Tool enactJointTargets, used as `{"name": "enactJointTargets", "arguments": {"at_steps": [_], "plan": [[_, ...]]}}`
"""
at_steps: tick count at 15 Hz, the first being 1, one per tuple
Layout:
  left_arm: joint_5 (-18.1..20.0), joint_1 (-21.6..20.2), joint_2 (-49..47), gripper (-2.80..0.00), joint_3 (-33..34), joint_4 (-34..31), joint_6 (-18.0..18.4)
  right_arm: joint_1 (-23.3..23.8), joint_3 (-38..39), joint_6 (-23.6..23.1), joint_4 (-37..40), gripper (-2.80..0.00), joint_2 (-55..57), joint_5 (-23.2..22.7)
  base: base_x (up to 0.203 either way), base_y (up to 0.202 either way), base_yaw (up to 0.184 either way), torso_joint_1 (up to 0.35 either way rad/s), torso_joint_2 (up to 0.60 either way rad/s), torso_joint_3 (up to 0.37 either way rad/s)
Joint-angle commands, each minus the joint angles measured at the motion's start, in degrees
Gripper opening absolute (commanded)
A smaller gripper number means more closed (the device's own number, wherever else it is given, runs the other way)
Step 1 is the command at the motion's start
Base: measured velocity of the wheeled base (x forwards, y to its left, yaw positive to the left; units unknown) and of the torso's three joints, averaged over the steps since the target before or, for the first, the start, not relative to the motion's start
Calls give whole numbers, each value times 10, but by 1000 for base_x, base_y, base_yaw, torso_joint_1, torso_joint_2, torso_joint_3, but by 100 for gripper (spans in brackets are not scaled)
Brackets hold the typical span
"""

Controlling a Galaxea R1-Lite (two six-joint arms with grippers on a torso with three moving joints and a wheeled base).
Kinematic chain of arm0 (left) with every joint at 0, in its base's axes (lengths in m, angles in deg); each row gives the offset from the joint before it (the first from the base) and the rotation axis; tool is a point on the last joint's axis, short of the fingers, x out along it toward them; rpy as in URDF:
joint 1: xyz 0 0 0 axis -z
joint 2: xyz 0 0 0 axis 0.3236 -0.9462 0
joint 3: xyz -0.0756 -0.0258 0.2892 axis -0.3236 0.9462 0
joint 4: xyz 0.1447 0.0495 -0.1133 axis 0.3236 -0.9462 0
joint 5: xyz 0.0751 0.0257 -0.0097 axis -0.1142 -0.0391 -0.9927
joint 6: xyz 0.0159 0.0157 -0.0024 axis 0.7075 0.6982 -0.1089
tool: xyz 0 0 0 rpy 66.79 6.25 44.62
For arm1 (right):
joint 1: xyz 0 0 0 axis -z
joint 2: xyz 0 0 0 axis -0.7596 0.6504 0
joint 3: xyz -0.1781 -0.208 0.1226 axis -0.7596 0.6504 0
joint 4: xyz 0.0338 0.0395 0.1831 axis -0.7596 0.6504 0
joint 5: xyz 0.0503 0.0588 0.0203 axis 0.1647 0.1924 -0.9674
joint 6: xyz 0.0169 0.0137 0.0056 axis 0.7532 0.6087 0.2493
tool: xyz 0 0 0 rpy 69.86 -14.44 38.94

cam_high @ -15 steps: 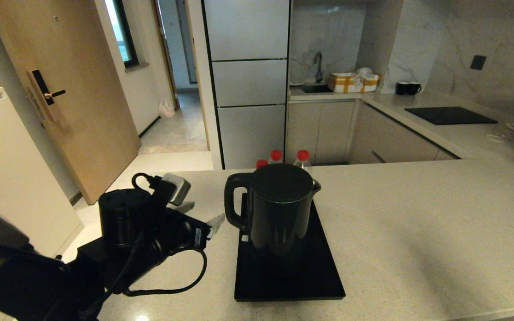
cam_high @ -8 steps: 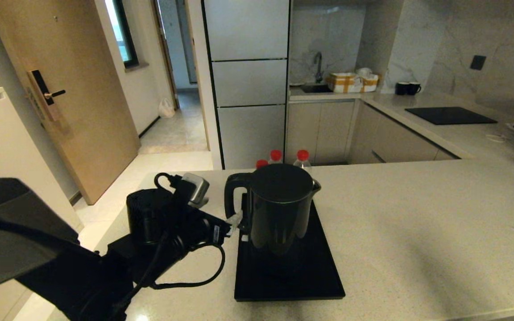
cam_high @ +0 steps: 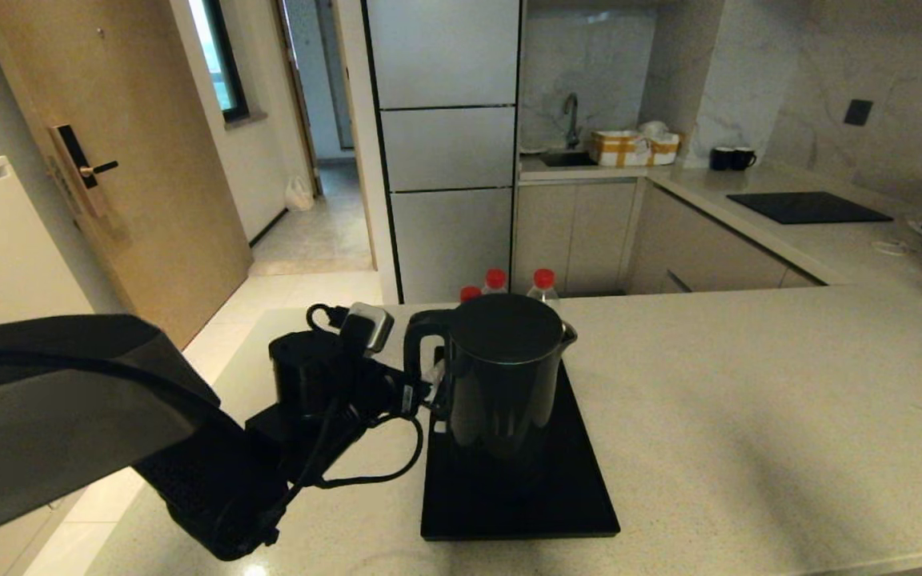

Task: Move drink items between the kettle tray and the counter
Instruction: Pick up the kettle

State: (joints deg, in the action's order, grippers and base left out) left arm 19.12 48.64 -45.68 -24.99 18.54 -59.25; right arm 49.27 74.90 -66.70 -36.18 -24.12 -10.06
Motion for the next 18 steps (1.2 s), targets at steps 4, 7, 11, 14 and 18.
{"name": "enactJointTargets", "arguments": {"at_steps": [4,7,11,14,18], "plan": [[-14,0,-47,0,-58,2,25,0,0,0,1,-280,0,0,0,0,0,0,0,0],[-8,0,-51,-29,-75,-12,26,0,0,0,0,-280,0,0,0,0,0,0,0,0],[-10,0,-54,-280,-74,-9,30,0,0,0,0,-280,0,0,0,0,0,0,0,0],[-8,1,-48,-280,-70,-4,33,0,0,0,0,-280,0,0,0,0,0,0,0,0],[-9,3,-46,-280,-71,-3,32,0,0,0,1,-280,0,0,0,0,0,0,0,0]]}}
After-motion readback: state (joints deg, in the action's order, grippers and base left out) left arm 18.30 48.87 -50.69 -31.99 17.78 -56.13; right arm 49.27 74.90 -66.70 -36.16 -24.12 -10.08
